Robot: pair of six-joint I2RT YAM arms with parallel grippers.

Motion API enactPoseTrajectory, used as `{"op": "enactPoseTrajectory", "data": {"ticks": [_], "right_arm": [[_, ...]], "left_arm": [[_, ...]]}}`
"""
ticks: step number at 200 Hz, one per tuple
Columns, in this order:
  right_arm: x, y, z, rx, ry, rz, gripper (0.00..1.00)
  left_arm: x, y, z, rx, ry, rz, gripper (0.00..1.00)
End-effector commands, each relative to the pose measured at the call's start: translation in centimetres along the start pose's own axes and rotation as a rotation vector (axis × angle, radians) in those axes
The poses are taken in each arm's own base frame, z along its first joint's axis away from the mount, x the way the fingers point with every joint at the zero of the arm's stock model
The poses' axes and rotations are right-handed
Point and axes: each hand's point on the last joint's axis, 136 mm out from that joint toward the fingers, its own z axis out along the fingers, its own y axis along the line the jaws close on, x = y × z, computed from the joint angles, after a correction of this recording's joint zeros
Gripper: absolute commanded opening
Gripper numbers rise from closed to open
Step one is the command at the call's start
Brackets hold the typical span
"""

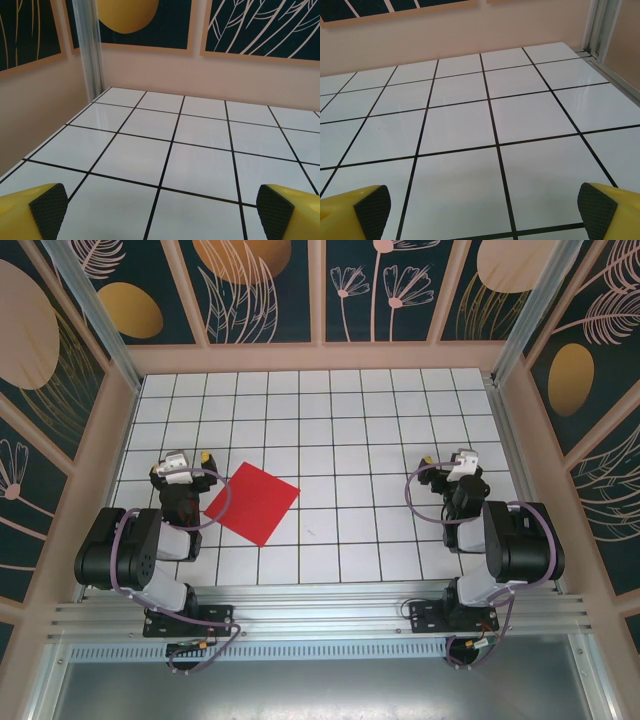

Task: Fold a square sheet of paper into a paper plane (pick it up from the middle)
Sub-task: Move the square sheet of paper to the center of the table.

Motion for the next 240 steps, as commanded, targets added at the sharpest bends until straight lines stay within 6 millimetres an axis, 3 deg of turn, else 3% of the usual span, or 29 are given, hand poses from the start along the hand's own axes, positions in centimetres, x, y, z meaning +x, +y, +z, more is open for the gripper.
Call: {"op": "enactPoseTrajectory", "data": {"ticks": [1, 197, 211, 240], "right_arm": [[-1.7, 0.3, 0.3, -0.024, -0.055, 0.002, 0.99], [-1.7, 0.3, 0.3, -0.023, -0.056, 0.002, 0.99], [-1.8, 0.7, 0.4, -0.035, -0.048, -0.01, 0.99], [-3.1, 1.1, -0.4, -0.012, -0.058, -0.027, 0.99]], "left_arm": [[-0.8, 0.0, 0.2, 0.004, -0.025, -0.001, 0.99], [-0.9, -0.1, 0.2, 0.008, -0.028, -0.002, 0.99], [-1.4, -0.4, -0.7, 0.034, -0.061, 0.0, 0.99], [-3.1, 1.0, -2.9, -0.013, -0.138, -0.039, 0.99]]}}
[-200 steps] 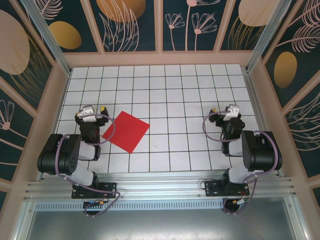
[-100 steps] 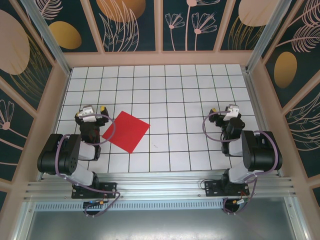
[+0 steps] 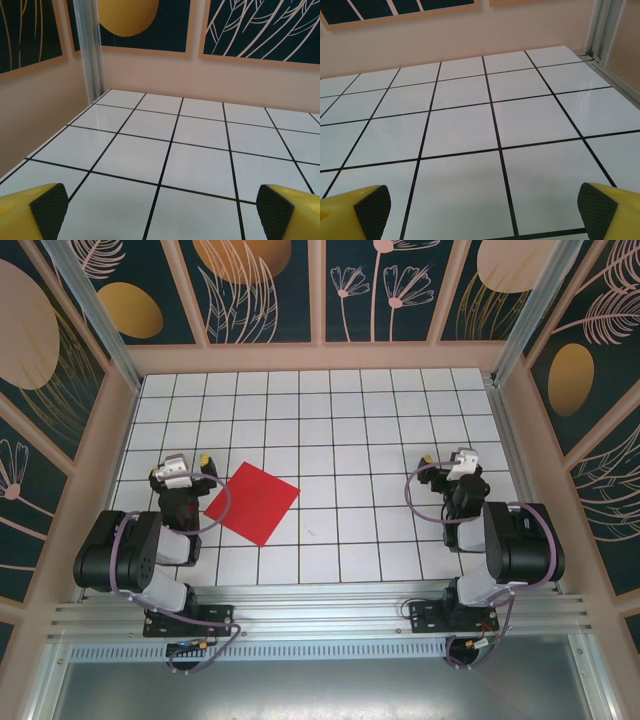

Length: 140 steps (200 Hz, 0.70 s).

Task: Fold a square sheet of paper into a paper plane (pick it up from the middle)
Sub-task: Move the square sheet of paper to the center of the table.

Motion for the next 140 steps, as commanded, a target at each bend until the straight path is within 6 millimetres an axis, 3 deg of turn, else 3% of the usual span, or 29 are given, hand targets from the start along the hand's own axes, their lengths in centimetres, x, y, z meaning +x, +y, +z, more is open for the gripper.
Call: {"op": "enactPoseTrajectory", "data": {"ticks": [1, 19, 48, 74, 107, 140], "right_arm": [[-2.5, 0.7, -0.4, -0.001, -0.038, -0.016, 0.99], [-3.1, 0.1, 0.0, 0.052, 0.081, 0.032, 0.99], [-5.1, -0.3, -2.2, 0.108, 0.169, 0.157, 0.99], [-5.6, -0.5, -3.8, 0.187, 0.337, 0.395, 0.99], [-6.2, 8.2, -5.5, -0.289, 0.473, 0.478, 0.94], [-5.9, 14.5, -7.2, -0.46, 0.55, 0.437, 0.88]], "left_arm": [[-3.1, 0.6, -1.5, -0.014, -0.117, -0.033, 0.99], [-3.9, 0.8, -1.8, -0.025, -0.103, -0.052, 0.99], [-6.0, 0.9, -2.5, -0.027, -0.095, -0.136, 0.99], [-7.0, 0.4, -2.1, -0.025, 0.025, -0.212, 0.98], [-8.9, -0.5, -3.6, 0.03, 0.065, -0.3, 0.99], [-8.8, 0.0, -4.1, -0.051, 0.236, -0.374, 0.99]]}}
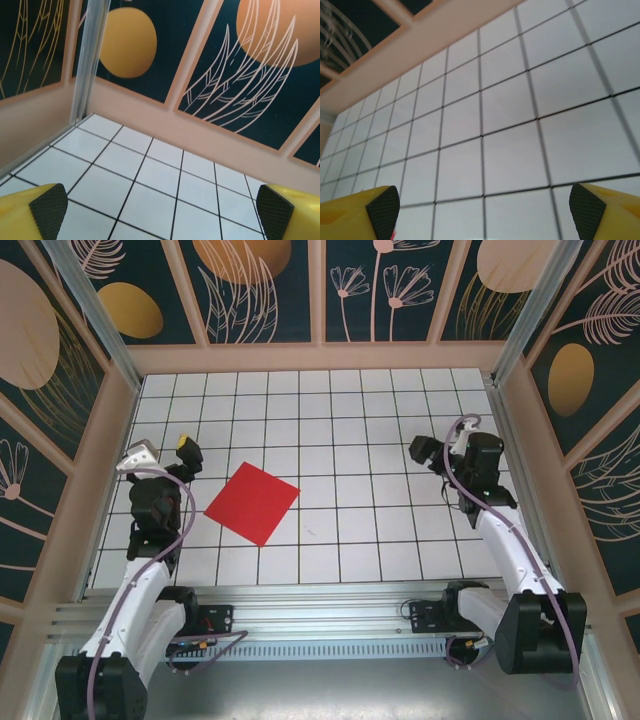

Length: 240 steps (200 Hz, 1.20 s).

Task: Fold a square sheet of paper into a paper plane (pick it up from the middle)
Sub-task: Move the square sheet of paper to the center of the table.

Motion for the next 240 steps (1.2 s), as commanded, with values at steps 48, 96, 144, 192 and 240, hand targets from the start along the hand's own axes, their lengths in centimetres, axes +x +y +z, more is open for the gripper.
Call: {"op": "enactPoseTrajectory", "data": {"ticks": [48, 96, 144, 192, 240], "right_arm": [[9.1, 11.2, 2.7, -0.172, 0.288, -0.089, 0.88], [13.6, 16.4, 5.1, -0.253, 0.407, -0.191, 0.83], [16.9, 19.7, 9.5, -0.285, 0.52, -0.216, 0.78], [20.6, 23.7, 14.7, -0.342, 0.654, -0.227, 0.72], [25.1, 27.5, 19.4, -0.343, 0.764, -0.27, 0.66]], "left_arm": [[2.2, 0.1, -2.4, -0.062, 0.311, -0.071, 0.99], [4.2, -2.7, -4.5, 0.14, 0.369, -0.134, 0.99], [6.7, -1.5, -5.1, 0.079, 0.489, -0.132, 0.99], [7.0, -1.3, -5.5, 0.067, 0.498, -0.147, 0.98], [8.7, -0.4, -5.8, 0.028, 0.528, -0.192, 0.98]]}}
